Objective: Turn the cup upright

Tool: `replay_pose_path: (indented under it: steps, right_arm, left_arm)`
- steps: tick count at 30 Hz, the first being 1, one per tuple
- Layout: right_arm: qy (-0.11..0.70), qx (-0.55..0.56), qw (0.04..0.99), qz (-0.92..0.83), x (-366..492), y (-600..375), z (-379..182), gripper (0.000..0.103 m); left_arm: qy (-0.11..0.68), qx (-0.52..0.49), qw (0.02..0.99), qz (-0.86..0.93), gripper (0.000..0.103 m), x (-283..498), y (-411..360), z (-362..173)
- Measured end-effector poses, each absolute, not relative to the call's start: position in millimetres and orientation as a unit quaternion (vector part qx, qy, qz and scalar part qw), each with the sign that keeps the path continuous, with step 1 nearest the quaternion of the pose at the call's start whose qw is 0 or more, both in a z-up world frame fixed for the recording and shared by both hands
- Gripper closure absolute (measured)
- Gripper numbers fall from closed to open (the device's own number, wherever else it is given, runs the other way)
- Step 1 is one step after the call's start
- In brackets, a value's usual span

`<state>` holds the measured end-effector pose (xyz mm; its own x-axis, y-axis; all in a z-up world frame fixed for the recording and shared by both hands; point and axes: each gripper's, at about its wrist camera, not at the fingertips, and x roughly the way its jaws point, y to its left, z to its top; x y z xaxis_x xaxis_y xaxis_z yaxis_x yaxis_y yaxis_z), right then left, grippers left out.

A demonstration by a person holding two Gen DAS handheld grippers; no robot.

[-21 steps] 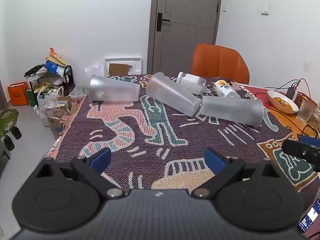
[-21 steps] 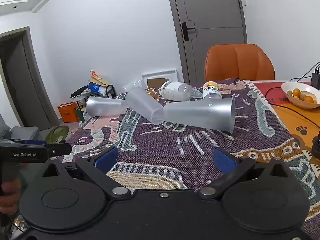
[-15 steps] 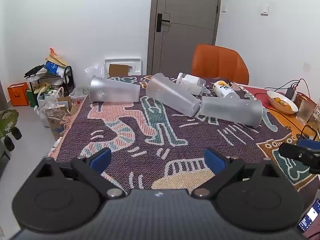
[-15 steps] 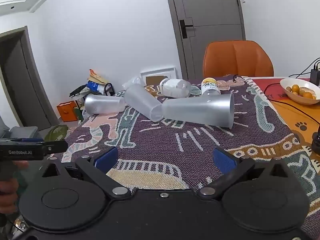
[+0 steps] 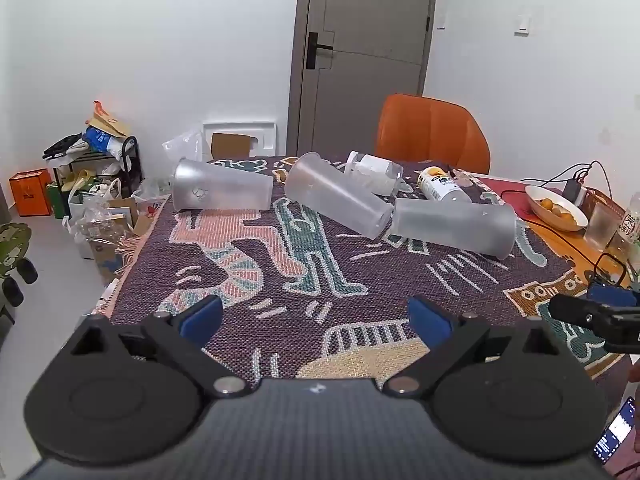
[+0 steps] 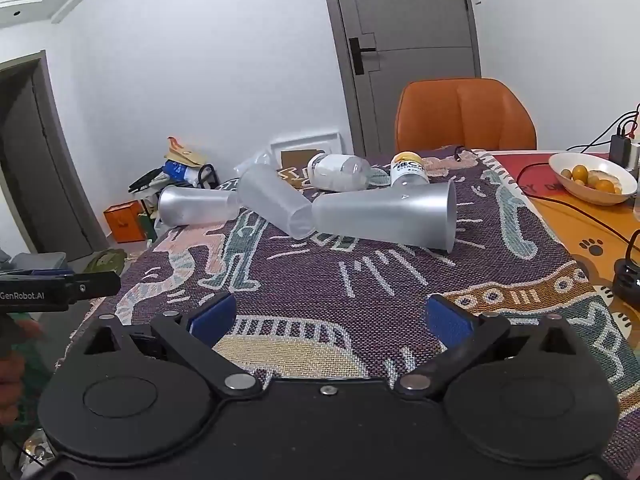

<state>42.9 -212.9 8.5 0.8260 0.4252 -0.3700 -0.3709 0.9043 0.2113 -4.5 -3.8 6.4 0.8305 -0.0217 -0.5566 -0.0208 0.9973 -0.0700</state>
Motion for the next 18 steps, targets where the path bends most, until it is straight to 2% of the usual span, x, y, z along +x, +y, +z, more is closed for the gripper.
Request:
replay_pose_path:
  steps: [18]
  right_arm:
    - [0.207,0.064,0.954,0.206,43.0,-216.7,8.0,0.0]
  left_arm:
    - [0.277,-0.035,0.96,-0.006,0.004,-8.5,-7.5,12.5]
